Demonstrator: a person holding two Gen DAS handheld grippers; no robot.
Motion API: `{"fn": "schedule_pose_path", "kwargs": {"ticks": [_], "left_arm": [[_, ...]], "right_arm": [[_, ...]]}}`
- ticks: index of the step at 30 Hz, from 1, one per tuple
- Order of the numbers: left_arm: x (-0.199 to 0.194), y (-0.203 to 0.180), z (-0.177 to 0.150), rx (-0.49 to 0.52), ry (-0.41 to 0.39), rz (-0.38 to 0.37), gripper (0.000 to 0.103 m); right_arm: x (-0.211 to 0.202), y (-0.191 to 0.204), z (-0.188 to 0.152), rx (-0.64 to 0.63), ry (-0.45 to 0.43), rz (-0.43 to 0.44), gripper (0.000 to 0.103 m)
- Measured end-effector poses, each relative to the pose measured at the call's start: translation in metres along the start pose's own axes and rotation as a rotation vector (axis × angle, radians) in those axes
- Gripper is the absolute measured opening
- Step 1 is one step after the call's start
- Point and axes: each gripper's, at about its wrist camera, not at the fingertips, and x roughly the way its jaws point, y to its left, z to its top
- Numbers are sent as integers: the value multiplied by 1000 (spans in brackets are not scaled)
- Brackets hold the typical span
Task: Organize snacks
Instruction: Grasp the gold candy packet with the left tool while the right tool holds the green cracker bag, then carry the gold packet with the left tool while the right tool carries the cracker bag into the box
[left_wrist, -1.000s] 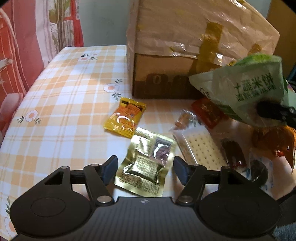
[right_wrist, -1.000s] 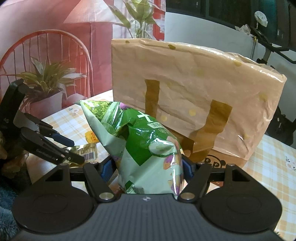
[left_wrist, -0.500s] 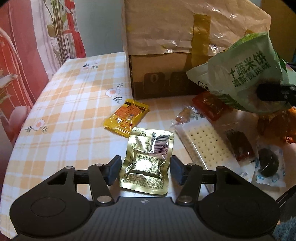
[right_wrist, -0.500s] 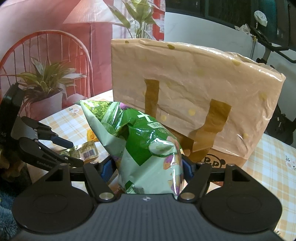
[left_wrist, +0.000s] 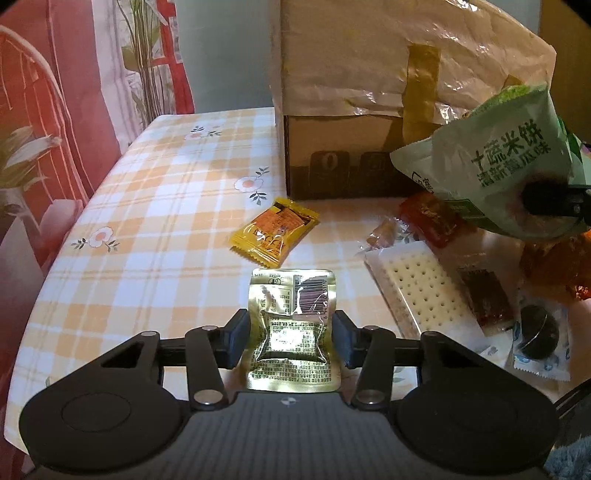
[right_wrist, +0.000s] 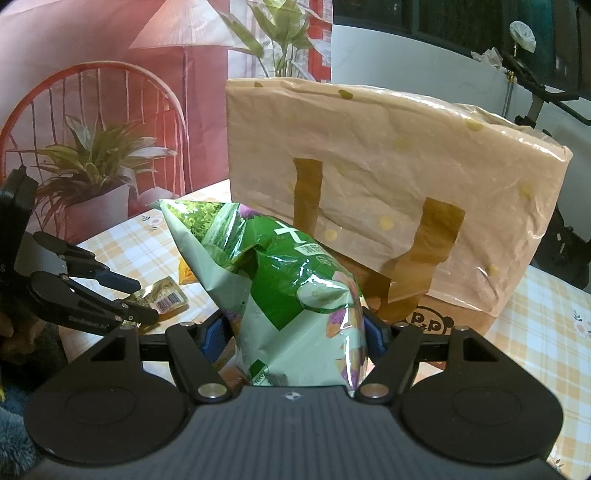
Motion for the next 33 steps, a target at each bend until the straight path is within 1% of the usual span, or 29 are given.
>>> {"fn": "schedule_pose_path", "kwargs": {"ticks": [6, 13, 18, 24, 28, 33], "left_arm": [[-8, 5, 2, -38, -43, -22, 48], [-20, 5, 8, -65, -86, -24, 48], [-39, 6, 19, -82, -147, -12, 48], [-71, 8, 44, -88, -267, -11, 49], [-86, 3, 64, -66, -324, -24, 49], [-102, -7, 91, -48, -406, -42, 49]], "right_arm": [[-2, -1, 0, 1, -3, 0, 72], [-3, -3, 0, -6, -6, 11, 72], [-9, -4, 2, -15, -23, 20, 72], [-32, -10, 21, 7, -104, 81, 72], [-51, -15, 39, 39, -179, 142, 72], [-72, -20, 65, 55, -254, 175, 72]]}}
